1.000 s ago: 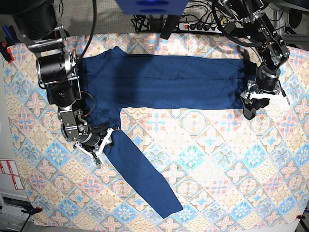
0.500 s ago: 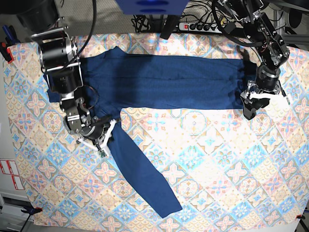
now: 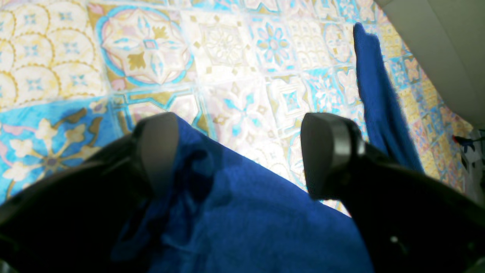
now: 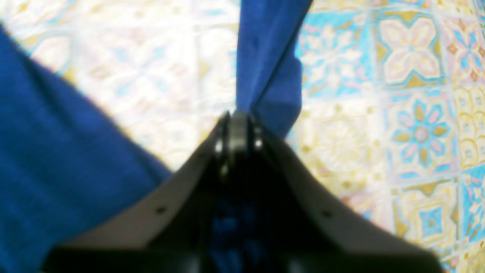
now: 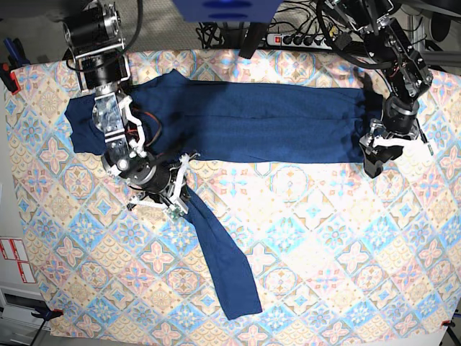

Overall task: Fold the T-shirt properly
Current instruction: 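Lift the sleeve with the right gripper and fold it across the shirt body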

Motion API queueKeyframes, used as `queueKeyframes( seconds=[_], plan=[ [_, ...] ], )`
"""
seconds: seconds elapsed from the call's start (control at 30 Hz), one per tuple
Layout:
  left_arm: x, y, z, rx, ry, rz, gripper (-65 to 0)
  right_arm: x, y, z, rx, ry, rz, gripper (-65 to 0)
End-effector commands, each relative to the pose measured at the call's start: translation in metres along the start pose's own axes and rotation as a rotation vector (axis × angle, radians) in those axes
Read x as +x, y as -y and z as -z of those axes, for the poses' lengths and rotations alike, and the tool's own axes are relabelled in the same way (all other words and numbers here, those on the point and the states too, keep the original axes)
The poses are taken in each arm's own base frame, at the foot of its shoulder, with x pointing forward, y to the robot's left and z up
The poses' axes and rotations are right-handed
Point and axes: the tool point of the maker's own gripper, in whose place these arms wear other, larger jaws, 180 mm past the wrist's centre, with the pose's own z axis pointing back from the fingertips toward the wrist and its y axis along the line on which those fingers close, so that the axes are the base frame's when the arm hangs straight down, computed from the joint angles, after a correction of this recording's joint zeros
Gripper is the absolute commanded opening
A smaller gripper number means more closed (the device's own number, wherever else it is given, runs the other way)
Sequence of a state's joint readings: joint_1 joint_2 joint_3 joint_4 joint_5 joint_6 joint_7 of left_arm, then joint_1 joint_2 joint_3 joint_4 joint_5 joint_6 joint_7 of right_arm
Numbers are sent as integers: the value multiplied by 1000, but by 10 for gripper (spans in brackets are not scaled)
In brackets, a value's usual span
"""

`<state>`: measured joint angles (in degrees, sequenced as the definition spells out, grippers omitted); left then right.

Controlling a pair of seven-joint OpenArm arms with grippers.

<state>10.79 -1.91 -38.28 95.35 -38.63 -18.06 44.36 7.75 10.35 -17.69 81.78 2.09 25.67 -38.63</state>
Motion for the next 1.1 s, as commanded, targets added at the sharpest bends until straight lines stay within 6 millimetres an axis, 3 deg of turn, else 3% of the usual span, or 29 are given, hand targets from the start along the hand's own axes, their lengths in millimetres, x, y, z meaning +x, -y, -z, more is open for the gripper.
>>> queueKeyframes(
  seconds=[0.0, 0.13, 0.27, 0.4, 0.57, 0.77, 0.83, 0.93, 1.07],
  plan=[
    [14, 6, -1, -21, 44, 14, -161, 23, 8, -7, -22, 66, -14, -643],
    [15, 5, -1, -20, 45, 19, -161, 22, -7, -22, -18, 60, -34, -643],
    [15, 5, -1, -20, 44, 22, -161, 23, -36, -46, 6, 98, -52, -643],
    [11, 4, 1, -18, 33, 12, -161, 5, -75, -69, 59, 81, -44, -643],
    [-4, -7, 6, 0, -7, -23, -161, -11, -140, -76, 204, 55, -63, -643],
    [-5, -8, 7, 0, -9, -24, -161, -20, -182, -79, 322, 31, -141, -645],
    [-5, -7, 7, -1, -8, -24, -161, -30, -189, -77, 346, 4, -158, -644],
    [-4, -4, 7, -11, -5, -24, -161, -45, -181, -67, 335, -66, -170, -643],
    [-6, 26, 20, -84, -23, 4, -155, -46, -165, -60, 298, -81, -165, -643]
  ],
)
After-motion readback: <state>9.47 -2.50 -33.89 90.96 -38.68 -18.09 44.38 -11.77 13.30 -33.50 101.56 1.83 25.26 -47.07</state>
